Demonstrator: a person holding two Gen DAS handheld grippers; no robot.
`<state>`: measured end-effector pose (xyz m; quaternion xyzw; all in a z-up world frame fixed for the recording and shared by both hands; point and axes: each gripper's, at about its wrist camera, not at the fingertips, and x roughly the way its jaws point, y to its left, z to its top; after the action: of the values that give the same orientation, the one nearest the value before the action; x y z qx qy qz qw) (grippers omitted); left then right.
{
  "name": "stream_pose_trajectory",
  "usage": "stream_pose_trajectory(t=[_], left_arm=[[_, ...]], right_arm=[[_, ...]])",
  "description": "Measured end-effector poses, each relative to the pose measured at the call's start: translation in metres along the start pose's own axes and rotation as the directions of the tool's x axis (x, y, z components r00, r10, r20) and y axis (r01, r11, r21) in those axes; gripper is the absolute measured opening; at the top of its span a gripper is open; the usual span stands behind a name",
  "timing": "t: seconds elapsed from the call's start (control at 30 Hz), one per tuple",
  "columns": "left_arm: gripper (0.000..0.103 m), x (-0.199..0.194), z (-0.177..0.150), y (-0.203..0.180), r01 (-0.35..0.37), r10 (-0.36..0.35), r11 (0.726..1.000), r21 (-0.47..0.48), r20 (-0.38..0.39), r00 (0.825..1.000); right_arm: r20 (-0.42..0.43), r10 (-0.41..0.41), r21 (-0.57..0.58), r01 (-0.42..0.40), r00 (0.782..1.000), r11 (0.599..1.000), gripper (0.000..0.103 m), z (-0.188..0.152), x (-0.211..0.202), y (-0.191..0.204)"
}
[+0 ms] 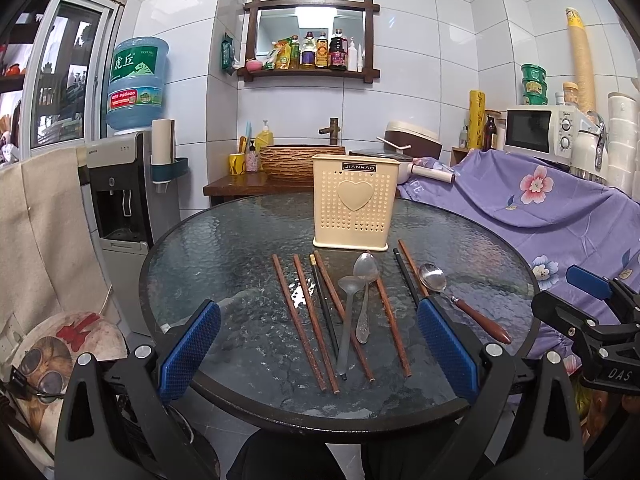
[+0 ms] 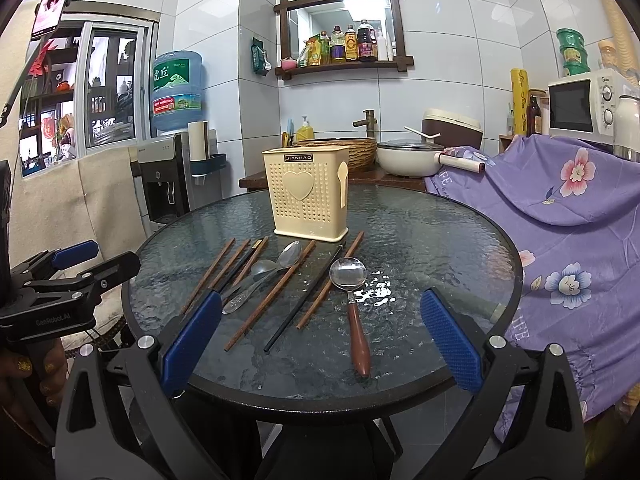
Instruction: Organize utensils
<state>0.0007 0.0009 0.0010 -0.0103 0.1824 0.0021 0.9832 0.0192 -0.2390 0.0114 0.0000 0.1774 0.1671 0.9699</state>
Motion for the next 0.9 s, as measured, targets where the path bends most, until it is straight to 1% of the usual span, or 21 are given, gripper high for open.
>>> stream_pose_trajectory(t=[0.9], left_arm=[[0.097,0.0008,-0.0005,-0.0002,-0.002,0.002,1.0,0.001,-0.006,1.0]], right_arm=[[-0.006,-0.001,0.002,0.001,1.0,1.0,0.098,-0.0019,0.0028,-0.0005]])
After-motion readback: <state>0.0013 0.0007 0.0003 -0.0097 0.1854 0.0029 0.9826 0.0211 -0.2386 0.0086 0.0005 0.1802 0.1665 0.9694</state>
